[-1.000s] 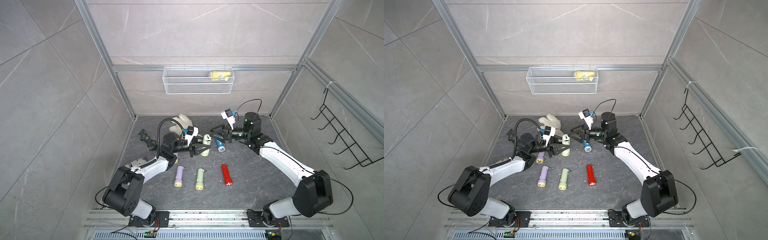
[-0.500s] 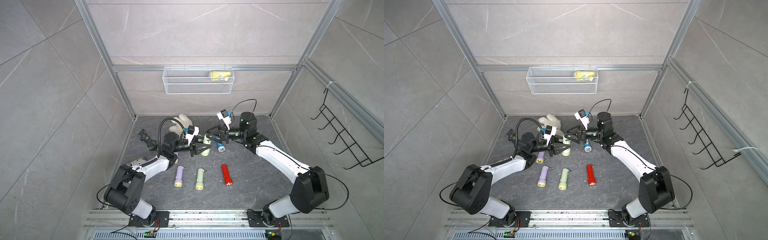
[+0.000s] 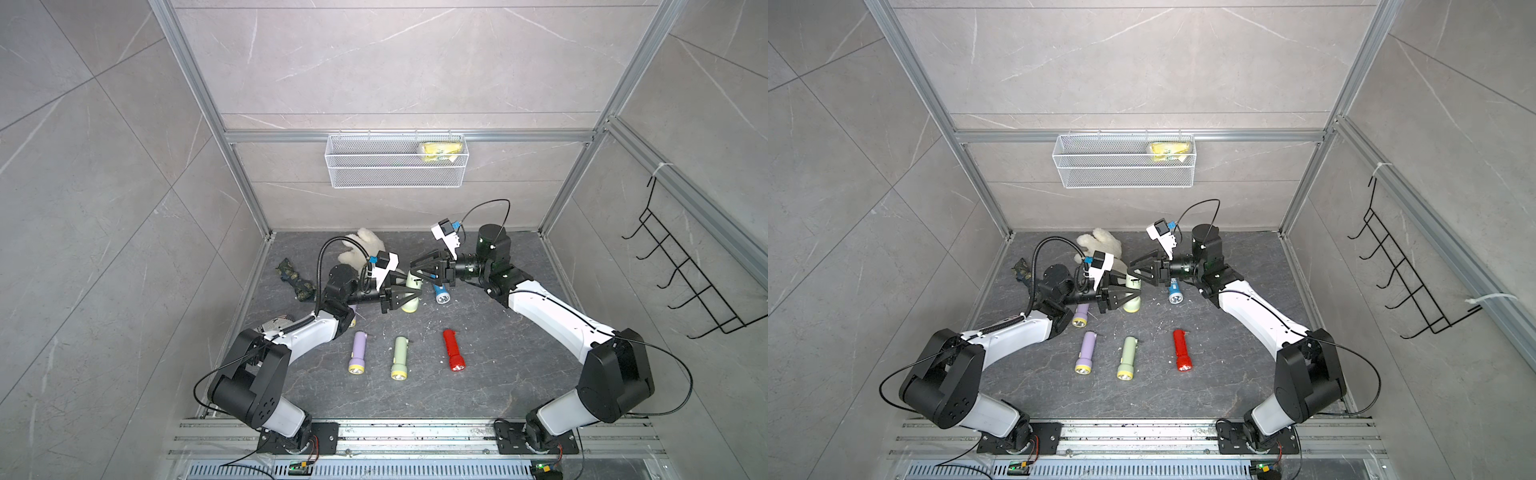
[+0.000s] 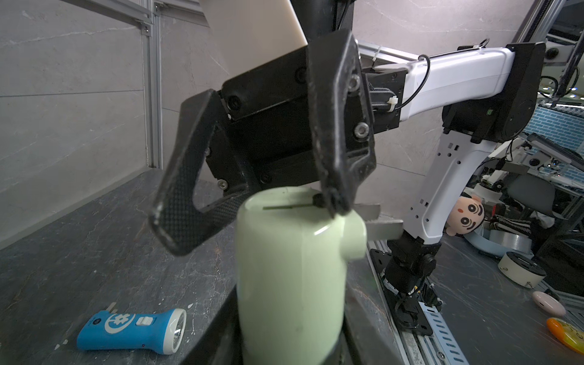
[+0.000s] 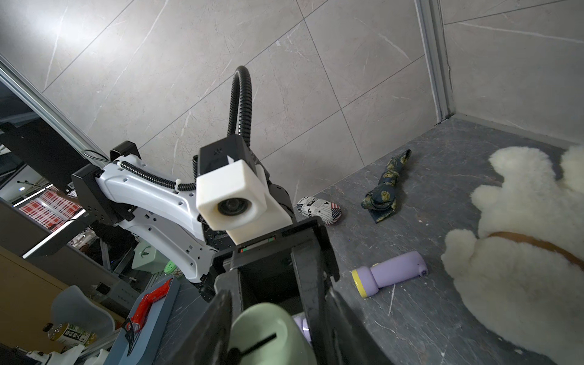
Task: Close the plug at the bottom of the flashlight
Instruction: Close the plug of the flashlight.
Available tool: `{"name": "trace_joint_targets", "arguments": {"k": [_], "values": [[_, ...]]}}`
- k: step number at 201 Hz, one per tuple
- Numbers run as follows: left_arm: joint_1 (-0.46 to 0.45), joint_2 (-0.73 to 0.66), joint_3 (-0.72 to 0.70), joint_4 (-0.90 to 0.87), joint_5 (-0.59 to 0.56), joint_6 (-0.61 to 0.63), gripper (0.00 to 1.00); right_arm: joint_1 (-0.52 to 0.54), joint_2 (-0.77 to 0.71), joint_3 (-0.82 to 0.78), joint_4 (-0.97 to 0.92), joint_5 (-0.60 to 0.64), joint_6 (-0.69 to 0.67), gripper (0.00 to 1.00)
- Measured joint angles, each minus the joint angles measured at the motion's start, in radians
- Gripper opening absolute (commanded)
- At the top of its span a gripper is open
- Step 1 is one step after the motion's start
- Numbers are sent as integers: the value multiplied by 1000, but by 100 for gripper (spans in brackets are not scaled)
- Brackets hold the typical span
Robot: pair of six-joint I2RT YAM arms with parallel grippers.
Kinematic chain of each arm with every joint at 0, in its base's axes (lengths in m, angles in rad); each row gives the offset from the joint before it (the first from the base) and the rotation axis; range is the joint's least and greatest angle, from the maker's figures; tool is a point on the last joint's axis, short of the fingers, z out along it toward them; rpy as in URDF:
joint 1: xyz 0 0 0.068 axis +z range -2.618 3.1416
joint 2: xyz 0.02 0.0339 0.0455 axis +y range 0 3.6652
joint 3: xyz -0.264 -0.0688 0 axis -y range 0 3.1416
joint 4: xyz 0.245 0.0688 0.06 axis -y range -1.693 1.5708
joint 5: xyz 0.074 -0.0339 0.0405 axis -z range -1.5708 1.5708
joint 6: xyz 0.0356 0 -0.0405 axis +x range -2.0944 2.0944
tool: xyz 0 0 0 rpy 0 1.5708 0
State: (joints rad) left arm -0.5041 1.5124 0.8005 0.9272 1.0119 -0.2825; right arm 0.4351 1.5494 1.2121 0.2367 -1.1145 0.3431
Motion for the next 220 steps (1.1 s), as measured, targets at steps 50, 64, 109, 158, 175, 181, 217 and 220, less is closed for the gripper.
{"name": "trace_joint_targets", "arguments": {"k": [50,64,109,158,175,181,217,220], "values": [[1,0,0,-77,4,41,0,7,0,9,-82,15,-85,29],[1,-1,0,-89,10,57,0,7,-1,9,-84,19,-96,26],[0,-6,0,-100,11,86,0,14,-2,7,-81,27,-108,26],[-2,-16,0,-140,16,105,0,20,-13,-24,-40,50,-107,15],[-2,-18,0,-141,18,105,0,21,-13,-24,-24,55,-109,10],[-2,-23,0,-142,18,105,0,22,-13,-25,-18,55,-107,8],[-2,-45,0,-146,16,104,0,29,-13,-29,46,51,-80,0],[-2,-47,0,-146,16,104,0,30,-13,-29,51,51,-77,0]]}}
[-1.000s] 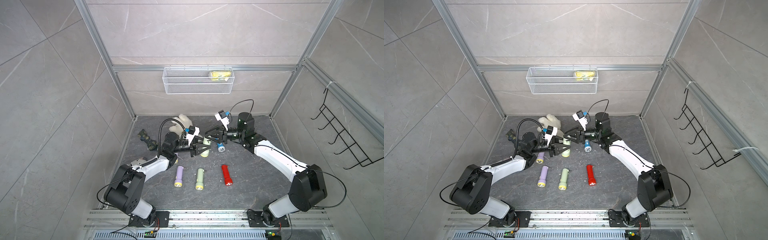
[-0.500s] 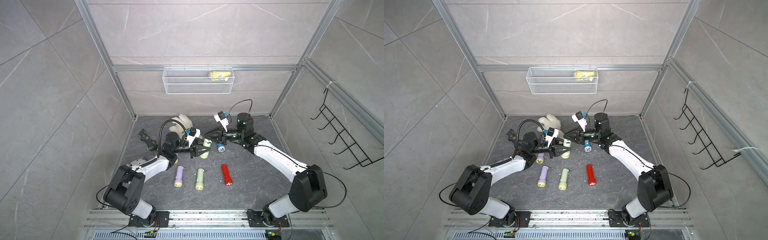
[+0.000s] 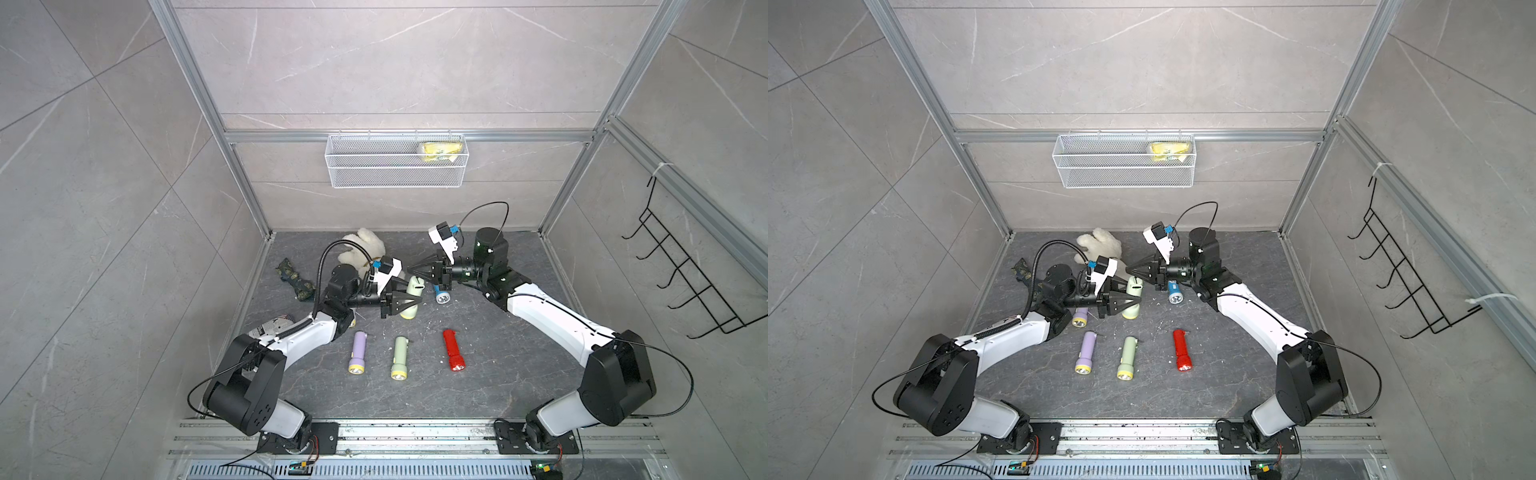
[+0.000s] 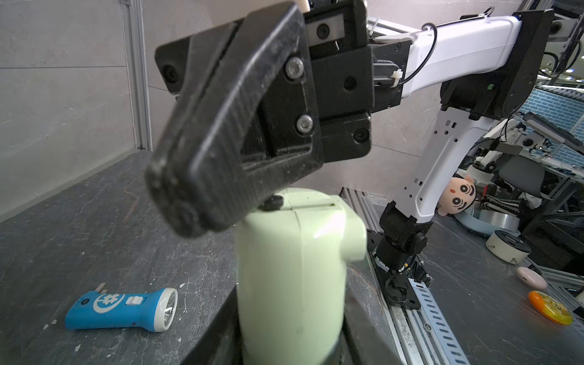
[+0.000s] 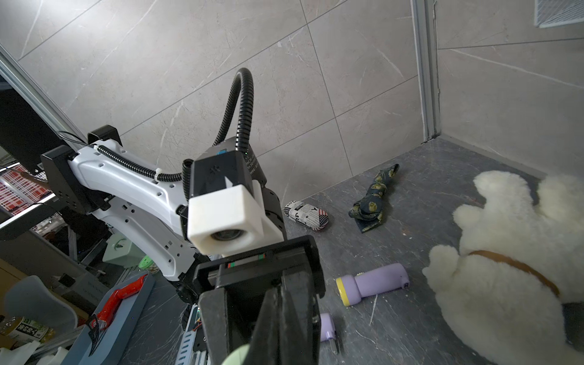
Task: Close the plug at the bottom of the flashlight
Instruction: Close the plug of the flashlight, then place the flashlight at the center of the board.
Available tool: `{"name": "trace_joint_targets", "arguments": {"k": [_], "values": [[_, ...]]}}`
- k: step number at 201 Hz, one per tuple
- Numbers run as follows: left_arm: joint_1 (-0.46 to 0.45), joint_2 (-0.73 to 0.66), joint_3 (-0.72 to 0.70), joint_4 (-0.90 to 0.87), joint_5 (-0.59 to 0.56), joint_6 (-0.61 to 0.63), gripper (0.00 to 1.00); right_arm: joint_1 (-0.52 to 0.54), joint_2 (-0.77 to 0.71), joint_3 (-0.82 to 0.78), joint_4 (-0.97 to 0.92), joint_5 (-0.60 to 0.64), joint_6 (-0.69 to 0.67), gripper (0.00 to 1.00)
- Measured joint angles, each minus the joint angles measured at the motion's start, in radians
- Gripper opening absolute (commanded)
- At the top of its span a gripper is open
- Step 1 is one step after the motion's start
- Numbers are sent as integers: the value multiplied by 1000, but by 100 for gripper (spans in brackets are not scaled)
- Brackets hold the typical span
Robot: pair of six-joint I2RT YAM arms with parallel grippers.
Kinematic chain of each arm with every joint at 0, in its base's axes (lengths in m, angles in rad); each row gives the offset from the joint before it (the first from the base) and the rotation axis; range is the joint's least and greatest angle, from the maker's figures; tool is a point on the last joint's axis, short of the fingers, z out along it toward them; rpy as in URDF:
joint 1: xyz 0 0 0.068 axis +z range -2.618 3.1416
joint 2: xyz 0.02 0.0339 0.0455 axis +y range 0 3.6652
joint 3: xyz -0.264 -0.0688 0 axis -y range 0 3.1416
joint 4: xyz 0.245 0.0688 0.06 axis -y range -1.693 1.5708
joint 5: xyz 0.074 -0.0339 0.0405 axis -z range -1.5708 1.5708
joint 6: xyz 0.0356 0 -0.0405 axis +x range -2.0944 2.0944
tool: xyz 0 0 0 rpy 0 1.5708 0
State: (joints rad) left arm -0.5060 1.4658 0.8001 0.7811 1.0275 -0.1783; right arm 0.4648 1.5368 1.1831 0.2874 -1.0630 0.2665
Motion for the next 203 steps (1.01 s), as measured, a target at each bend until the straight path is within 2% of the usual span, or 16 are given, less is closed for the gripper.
{"name": "trace_joint_targets", "arguments": {"k": [35,67,87,116,151,176,203], "values": [[0,-11,0,0,-5,0,0,3,0,0,32,3,19,0],[0,-23,0,9,-10,1,0,-11,0,-1,30,56,60,24],[0,-54,0,36,-29,8,0,-40,0,-21,12,113,92,31],[0,-88,0,52,-32,23,0,-94,0,-36,-56,235,111,36],[-2,-89,1,32,-44,49,0,-97,-2,-43,-169,394,98,42],[-5,-85,14,-26,-91,59,0,-96,-7,-45,-275,544,74,59],[-11,-54,95,-183,-193,61,0,-96,-25,-45,-385,718,37,77]]}}
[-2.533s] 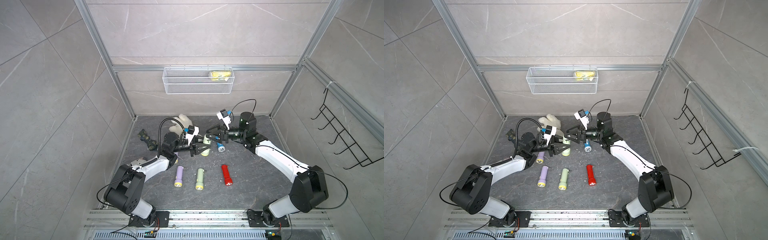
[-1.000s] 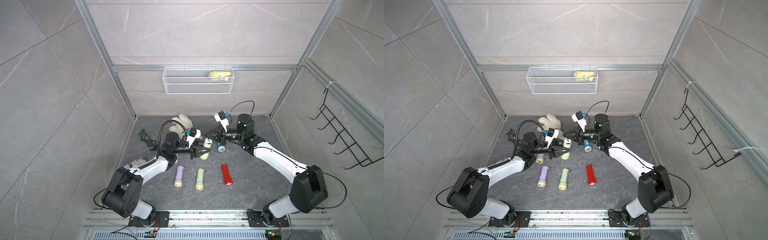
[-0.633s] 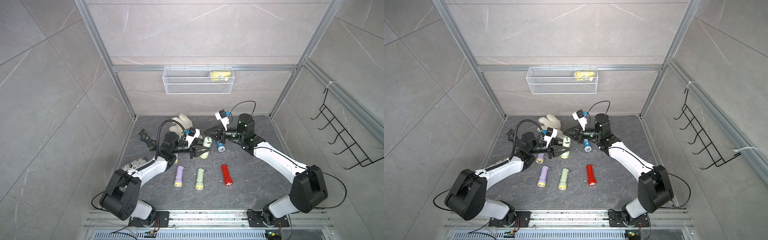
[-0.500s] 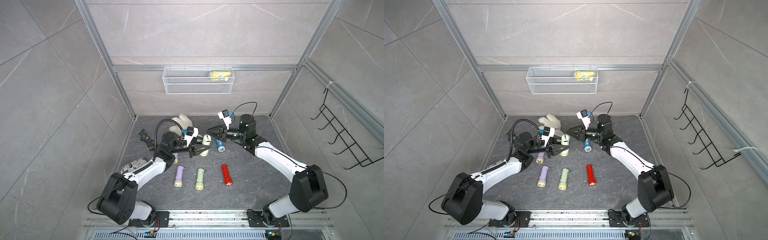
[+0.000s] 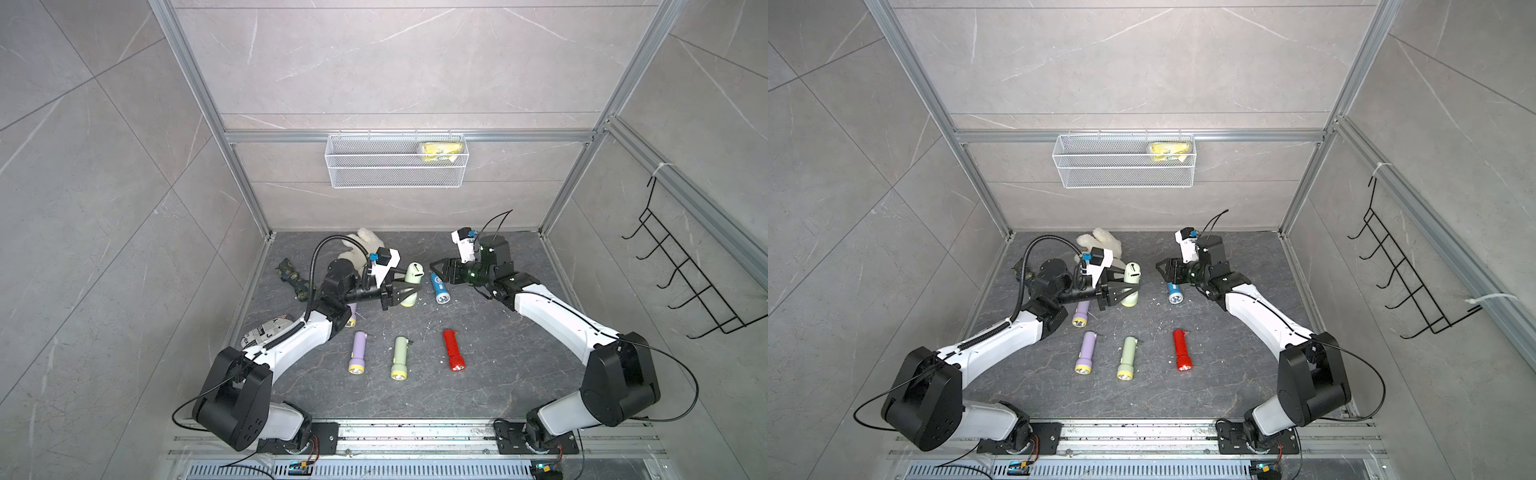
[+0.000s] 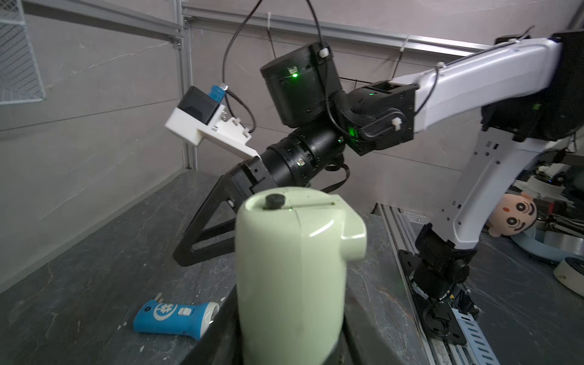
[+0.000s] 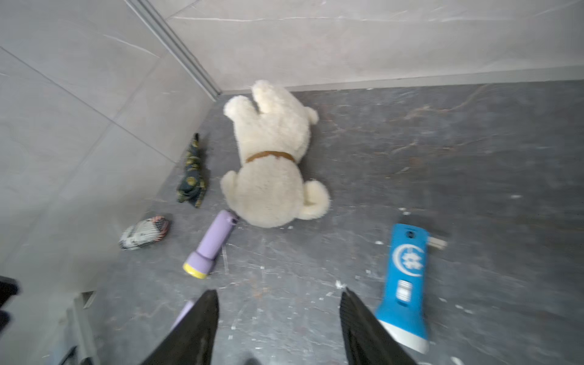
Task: Close the plug at the bottom of the flashlight
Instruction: Place the flashlight at the center of the board.
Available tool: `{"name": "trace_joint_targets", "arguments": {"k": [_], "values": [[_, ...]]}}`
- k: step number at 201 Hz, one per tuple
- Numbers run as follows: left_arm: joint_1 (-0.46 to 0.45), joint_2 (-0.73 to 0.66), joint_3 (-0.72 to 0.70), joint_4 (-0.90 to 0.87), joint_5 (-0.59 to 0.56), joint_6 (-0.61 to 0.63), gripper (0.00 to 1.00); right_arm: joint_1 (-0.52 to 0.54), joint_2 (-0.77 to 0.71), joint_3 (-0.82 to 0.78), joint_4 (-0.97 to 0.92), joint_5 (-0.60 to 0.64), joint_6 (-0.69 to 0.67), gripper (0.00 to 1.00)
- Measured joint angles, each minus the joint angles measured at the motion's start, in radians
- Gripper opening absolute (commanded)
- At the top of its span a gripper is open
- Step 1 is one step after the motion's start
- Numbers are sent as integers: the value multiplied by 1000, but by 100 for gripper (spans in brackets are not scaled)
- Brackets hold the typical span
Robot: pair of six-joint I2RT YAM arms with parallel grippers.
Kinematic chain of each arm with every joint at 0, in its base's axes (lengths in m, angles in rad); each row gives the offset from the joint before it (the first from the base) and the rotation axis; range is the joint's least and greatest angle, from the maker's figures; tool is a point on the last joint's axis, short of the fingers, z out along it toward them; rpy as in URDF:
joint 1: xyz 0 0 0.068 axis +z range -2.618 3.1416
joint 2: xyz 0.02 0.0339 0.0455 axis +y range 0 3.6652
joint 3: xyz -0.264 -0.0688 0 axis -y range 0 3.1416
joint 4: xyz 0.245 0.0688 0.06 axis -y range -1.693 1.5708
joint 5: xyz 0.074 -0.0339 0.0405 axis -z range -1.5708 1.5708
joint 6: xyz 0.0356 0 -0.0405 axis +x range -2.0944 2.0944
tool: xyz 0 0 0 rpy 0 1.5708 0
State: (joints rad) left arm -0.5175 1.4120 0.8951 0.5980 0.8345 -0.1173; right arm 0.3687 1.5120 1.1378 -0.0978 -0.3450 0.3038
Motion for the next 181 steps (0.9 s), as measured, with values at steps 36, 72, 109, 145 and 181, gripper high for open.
{"name": "trace_joint_targets", "arguments": {"k": [36,72,109,145,181], "values": [[-13,102,143,-224,-172,-69,0,-2,-18,-2,-94,197,-33,100],[-28,234,281,-528,-348,-203,0,-23,-43,-24,-128,306,-43,99],[-58,370,464,-877,-525,-339,0,-44,-61,-48,-134,331,-42,100],[-113,507,668,-1175,-648,-433,0,-44,-85,-84,-130,332,-42,100],[-148,590,687,-1287,-739,-485,0,-44,-174,-108,-130,339,-42,100]]}}
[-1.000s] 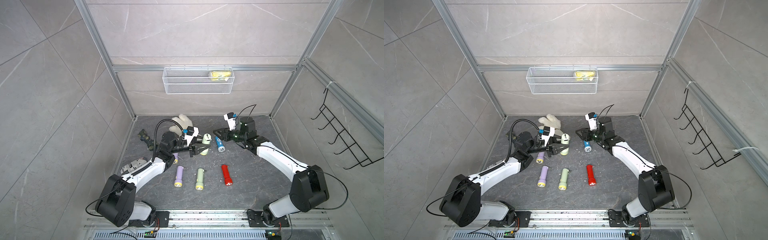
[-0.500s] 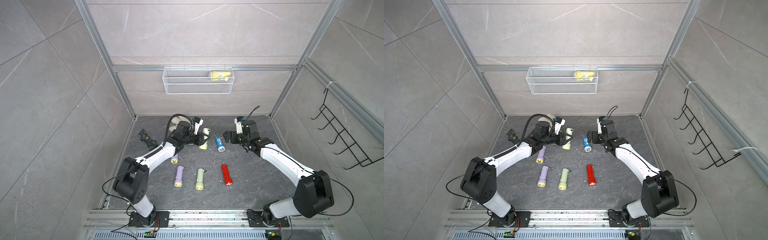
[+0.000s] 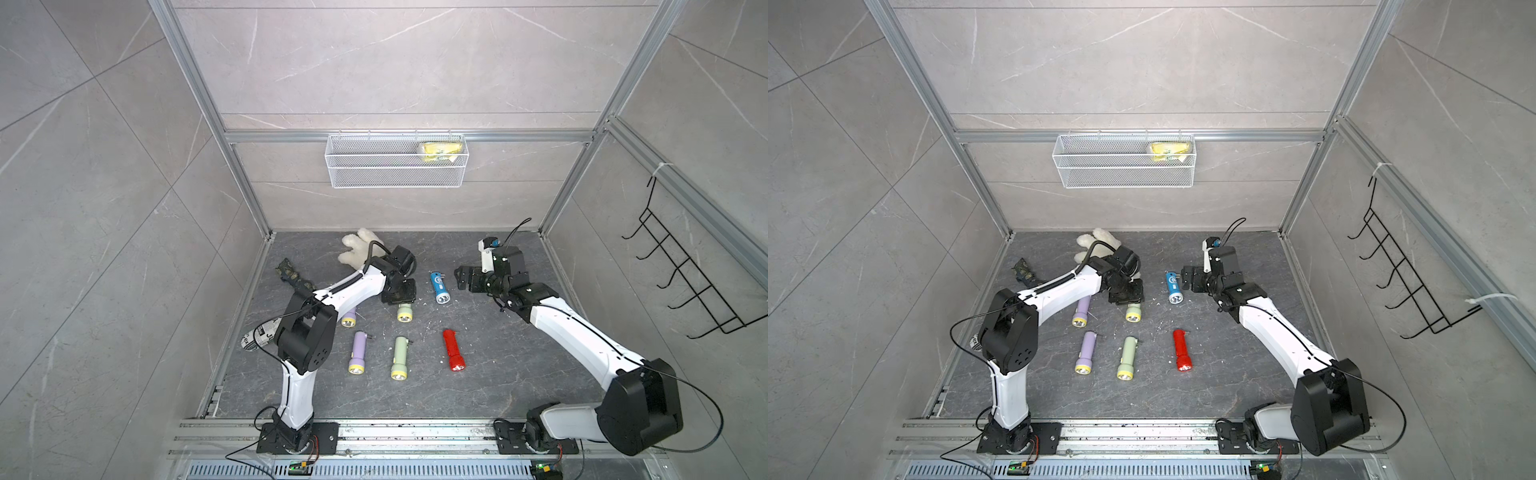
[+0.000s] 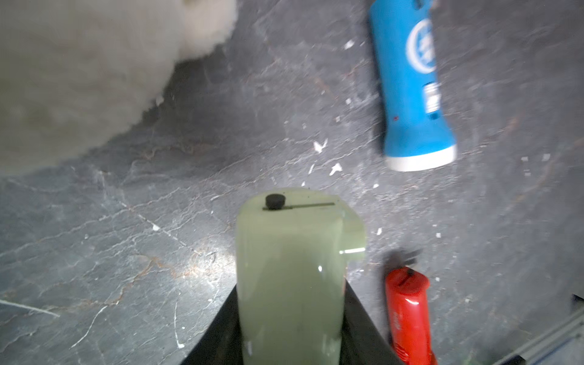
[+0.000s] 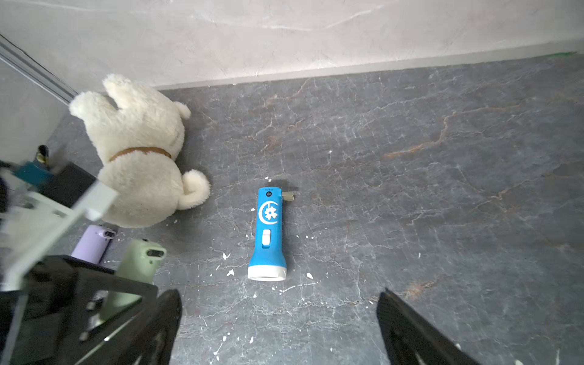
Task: Close the plug at the bottom of the flashlight
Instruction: Place the flashlight at the center of the board.
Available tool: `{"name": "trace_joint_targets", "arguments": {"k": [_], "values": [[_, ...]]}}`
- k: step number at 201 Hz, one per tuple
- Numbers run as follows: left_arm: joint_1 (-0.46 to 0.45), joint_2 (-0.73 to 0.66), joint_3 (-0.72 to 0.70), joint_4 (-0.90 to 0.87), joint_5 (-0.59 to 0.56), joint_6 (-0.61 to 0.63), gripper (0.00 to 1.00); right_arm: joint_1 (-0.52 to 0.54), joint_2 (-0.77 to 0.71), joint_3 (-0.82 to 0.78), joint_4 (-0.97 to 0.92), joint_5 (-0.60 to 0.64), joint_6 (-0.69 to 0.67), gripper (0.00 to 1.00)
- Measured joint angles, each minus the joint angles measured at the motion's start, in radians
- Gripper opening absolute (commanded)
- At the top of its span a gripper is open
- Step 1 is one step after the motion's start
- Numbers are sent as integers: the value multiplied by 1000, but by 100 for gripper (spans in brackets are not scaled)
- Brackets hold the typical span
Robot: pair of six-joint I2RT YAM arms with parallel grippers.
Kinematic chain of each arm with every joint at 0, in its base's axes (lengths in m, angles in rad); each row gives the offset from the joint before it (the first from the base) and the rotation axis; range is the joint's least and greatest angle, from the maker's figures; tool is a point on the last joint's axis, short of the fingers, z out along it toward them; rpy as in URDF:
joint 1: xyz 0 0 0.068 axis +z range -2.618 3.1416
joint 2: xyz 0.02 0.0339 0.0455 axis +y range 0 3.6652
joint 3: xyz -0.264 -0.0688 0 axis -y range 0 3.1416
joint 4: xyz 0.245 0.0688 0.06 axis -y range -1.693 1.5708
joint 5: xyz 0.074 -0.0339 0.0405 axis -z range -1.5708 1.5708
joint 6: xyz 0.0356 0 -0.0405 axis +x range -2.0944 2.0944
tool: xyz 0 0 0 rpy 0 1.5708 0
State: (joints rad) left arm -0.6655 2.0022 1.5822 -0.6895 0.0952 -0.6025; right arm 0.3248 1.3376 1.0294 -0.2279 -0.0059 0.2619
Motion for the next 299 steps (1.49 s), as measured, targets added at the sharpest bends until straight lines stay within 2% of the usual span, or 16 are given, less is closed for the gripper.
{"name": "trace_joint_targets", "arguments": {"k": [22,51,106,125,139,157,167,233,299], "values": [[-2,69,14,-29,-30,-17,1,0,-57,-3,4,3,0,100],[-1,146,50,-47,-57,-23,11,0,-70,-3,18,2,0,100],[5,168,109,-59,-71,-26,26,0,-67,-3,18,-18,0,100],[8,184,109,-59,-68,-28,36,0,-67,-3,18,-21,0,100],[10,187,112,-60,-67,-29,49,0,-67,-3,18,-21,0,100],[12,187,113,-59,-68,-31,52,0,-68,-3,18,-21,0,100],[12,187,114,-59,-68,-30,60,0,-68,-5,18,-21,0,100],[14,187,148,-101,-92,-28,62,0,-80,-11,18,-35,-1,100],[13,196,425,-167,-97,-15,66,0,-101,-26,15,-15,-1,100]]}}
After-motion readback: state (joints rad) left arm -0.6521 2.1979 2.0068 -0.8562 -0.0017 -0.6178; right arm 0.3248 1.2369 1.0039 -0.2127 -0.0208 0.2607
